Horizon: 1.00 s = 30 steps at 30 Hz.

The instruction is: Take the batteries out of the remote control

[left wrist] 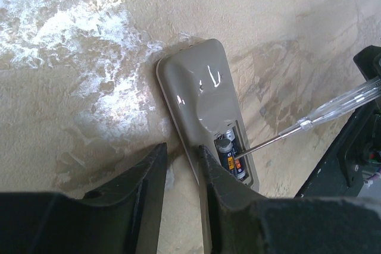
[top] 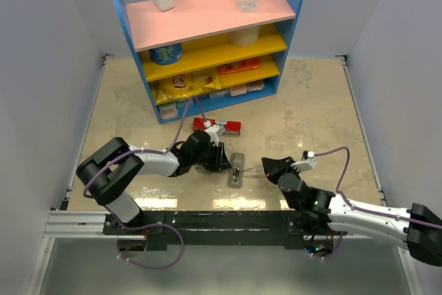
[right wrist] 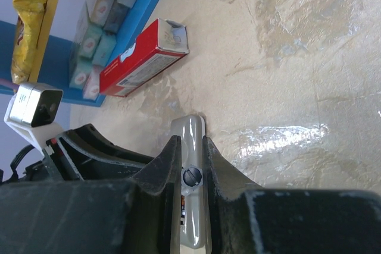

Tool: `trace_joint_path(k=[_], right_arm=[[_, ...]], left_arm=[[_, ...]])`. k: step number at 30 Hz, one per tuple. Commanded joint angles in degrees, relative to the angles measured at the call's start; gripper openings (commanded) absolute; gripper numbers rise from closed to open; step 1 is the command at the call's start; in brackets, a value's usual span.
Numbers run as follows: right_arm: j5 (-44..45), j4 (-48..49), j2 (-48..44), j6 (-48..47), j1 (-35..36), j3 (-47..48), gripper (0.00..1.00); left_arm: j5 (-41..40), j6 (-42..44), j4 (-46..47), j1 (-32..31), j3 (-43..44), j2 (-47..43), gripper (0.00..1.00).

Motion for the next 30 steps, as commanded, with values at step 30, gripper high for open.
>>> trace_joint_path(k=[30], right_arm=[[0.47, -6.82, -5.0, 6.27, 0.65, -7.3, 0.0]], left_arm=[[-3.45, 0.38, -3.99, -0.52, -2.99, 2.11, 0.33]])
